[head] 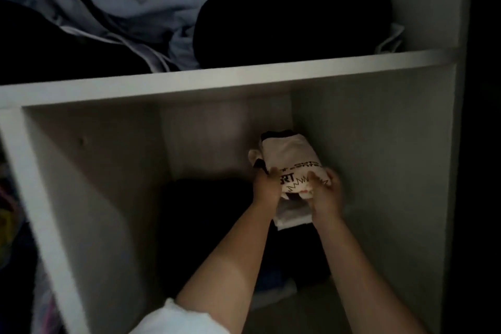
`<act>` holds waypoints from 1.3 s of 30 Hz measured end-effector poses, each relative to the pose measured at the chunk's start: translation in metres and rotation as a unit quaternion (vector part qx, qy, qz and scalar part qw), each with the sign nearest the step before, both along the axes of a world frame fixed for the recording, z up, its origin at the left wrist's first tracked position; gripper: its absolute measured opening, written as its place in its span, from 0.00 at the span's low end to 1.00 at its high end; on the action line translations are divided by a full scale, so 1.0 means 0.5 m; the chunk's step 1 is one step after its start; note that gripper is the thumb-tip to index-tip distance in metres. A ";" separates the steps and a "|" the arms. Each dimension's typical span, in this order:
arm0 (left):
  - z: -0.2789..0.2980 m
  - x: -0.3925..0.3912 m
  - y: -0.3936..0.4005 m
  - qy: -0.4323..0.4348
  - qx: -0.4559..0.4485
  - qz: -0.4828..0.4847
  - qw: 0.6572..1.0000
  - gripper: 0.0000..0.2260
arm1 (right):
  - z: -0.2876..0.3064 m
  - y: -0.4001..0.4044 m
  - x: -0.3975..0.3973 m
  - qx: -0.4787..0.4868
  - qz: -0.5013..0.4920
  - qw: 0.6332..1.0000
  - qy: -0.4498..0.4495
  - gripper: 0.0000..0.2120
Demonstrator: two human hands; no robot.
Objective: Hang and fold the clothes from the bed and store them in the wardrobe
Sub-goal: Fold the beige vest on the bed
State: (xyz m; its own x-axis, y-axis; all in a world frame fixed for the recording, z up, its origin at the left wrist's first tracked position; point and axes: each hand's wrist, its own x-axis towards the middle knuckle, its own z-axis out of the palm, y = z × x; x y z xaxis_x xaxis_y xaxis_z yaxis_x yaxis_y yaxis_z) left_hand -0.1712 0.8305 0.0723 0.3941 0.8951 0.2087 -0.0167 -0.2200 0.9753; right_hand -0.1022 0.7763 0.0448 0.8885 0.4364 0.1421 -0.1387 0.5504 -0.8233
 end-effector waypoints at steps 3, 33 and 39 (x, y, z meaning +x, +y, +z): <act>-0.034 0.051 0.051 0.085 -0.016 -0.027 0.996 0.28 | -0.029 0.044 0.072 -0.245 -0.084 0.951 -0.168 0.19; -0.065 -0.150 -0.056 0.580 0.360 -0.015 0.731 0.19 | -0.044 -0.056 0.024 -0.487 -0.092 0.594 -0.634 0.21; -0.047 -0.270 -0.210 0.593 0.428 -0.010 0.682 0.17 | -0.041 -0.279 -0.106 -0.489 -0.094 0.635 -0.591 0.15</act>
